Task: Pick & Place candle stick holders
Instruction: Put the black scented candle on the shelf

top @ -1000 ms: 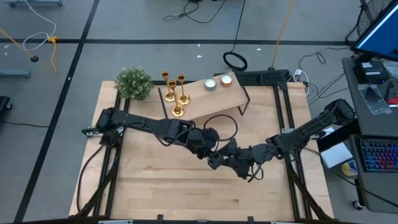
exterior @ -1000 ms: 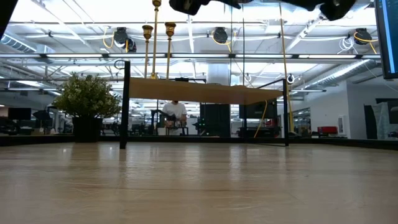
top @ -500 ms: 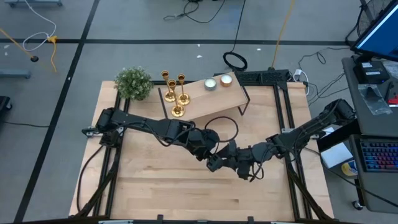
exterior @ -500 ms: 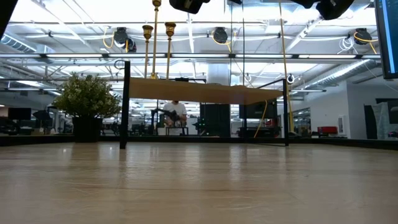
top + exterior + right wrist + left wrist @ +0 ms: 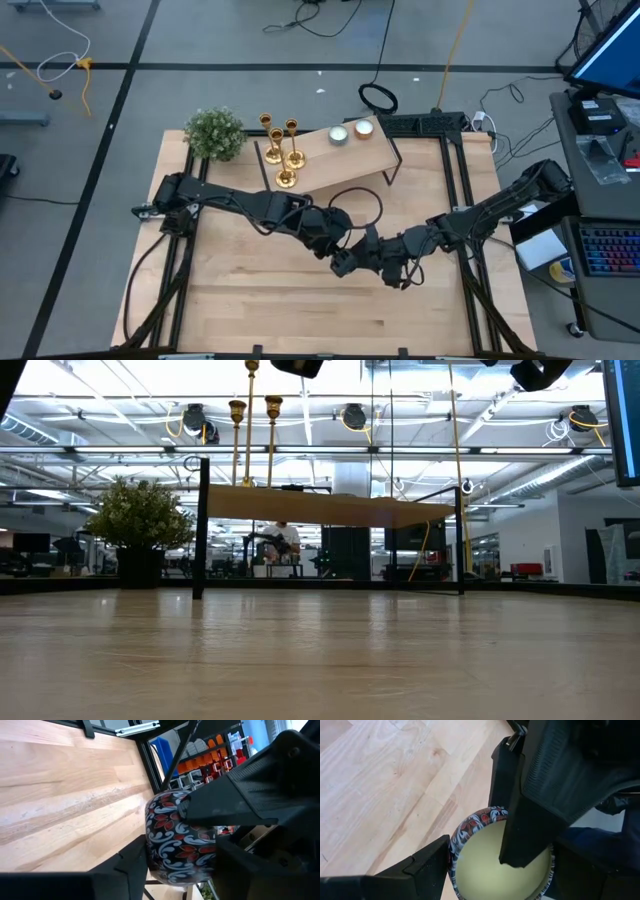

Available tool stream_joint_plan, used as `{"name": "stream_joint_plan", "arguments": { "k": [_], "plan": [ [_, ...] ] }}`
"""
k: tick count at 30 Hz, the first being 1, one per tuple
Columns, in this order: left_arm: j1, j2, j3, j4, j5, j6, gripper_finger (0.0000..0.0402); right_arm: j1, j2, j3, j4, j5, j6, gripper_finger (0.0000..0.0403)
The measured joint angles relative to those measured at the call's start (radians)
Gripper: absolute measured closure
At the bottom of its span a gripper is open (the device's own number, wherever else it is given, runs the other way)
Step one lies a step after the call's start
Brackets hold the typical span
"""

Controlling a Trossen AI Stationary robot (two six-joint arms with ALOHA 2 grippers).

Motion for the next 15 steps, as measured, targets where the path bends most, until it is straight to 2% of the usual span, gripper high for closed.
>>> {"name": "stream_joint_plan", "arguments": {
  "k": [5,15],
  "plan": [
    [0.0,-0.001,0.0,0.0,0.001,0.0,0.0103,0.0,0.0,-0.001,0.007,0.0,-0.005,0.0247],
    [0.0,-0.001,0.0,-0.001,-0.004,0.011,0.0101,0.0,0.0,-0.001,0.009,0.006,-0.009,0.0248]
  ]
}}
